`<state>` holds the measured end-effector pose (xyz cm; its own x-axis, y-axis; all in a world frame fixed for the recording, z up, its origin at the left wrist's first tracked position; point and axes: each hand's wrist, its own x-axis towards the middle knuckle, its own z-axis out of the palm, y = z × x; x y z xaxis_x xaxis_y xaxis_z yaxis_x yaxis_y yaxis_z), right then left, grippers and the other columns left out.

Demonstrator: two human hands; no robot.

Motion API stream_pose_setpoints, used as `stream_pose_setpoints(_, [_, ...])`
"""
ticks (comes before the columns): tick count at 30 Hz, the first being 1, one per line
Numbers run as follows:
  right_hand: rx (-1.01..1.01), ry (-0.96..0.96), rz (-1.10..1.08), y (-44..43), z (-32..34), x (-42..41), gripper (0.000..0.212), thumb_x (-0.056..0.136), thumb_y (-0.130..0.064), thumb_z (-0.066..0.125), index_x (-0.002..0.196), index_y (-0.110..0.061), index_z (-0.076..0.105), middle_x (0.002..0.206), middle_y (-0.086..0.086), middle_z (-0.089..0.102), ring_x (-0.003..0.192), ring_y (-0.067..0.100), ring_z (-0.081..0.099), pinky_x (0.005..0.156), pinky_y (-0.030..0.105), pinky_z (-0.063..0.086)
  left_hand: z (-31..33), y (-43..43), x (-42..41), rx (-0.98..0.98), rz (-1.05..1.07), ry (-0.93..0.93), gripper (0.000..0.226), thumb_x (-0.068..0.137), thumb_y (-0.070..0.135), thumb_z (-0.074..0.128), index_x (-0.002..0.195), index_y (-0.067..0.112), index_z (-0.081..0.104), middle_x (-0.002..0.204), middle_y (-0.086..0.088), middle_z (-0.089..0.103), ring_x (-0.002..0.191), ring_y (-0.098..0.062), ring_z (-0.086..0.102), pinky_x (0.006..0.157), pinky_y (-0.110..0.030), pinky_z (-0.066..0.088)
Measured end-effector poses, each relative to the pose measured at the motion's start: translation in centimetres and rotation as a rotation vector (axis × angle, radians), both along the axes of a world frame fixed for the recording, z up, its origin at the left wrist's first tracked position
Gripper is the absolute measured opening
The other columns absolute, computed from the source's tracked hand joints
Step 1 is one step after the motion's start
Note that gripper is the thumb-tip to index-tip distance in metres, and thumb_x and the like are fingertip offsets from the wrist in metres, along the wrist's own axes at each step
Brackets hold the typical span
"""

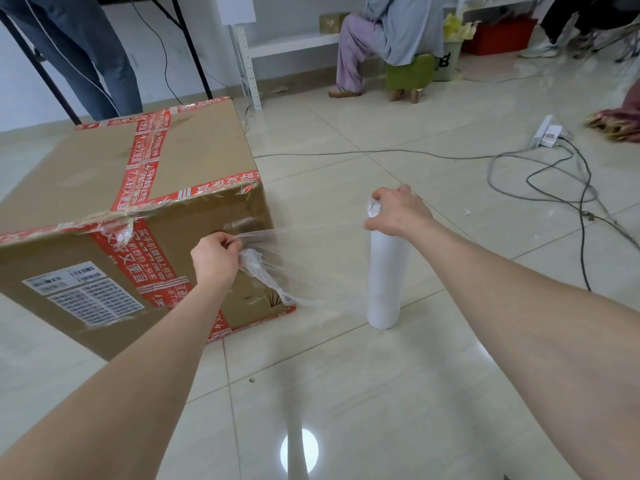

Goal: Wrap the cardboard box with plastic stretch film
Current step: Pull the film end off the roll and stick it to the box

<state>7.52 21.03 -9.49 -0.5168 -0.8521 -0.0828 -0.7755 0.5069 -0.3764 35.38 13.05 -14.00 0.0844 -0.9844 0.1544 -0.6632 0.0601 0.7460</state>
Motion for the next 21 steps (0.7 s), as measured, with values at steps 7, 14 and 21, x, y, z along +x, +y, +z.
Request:
stream_pose_setpoints(7, [0.0, 0.006, 0.027, -0.3, -0.3, 0.4, 0.056, 0.077, -0.026, 0.063, 0.13, -0.031, 0.045, 0.131, 0.007, 0.036, 0.122, 0.031, 0.038, 0.084, 0.036, 0.038, 0.8, 0.0, 0.1, -0.012, -0.012, -0.02, 0.015, 0.091, 0.006, 0.055, 0.098, 0.009, 0.069, 0.087, -0.005, 0.064, 0.068, -0.011, 0.056, 0.064, -0.021, 0.045])
stream_pose_setpoints(14, [0.059, 0.233, 0.153, -1.1, 0.1, 1.7, 0.083, 0.066, -0.058, 0.072, 0.137, -0.033, 0.038, 0.143, 0.004, 0.033, 0.138, 0.034, 0.02, 0.108, 0.054, 0.021, 0.8, -0.3, 0.4, 0.006, -0.009, -0.038, 0.011, 0.096, 0.008, 0.049, 0.097, 0.014, 0.058, 0.088, -0.008, 0.064, 0.063, -0.011, 0.059, 0.049, -0.014, 0.04])
stream_pose_setpoints(21, [-0.045, 0.283, 0.42, -3.1, -2.1, 8.1, 0.098, 0.06, -0.073, 0.066, 0.142, -0.032, 0.03, 0.145, 0.0, 0.035, 0.141, 0.03, 0.018, 0.112, 0.059, 0.009, 1.0, -0.2, 2.4, -0.062, -0.082, -0.105, 0.015, 0.095, 0.018, 0.055, 0.1, 0.01, 0.066, 0.077, -0.001, 0.064, 0.059, -0.007, 0.058, 0.051, -0.015, 0.043])
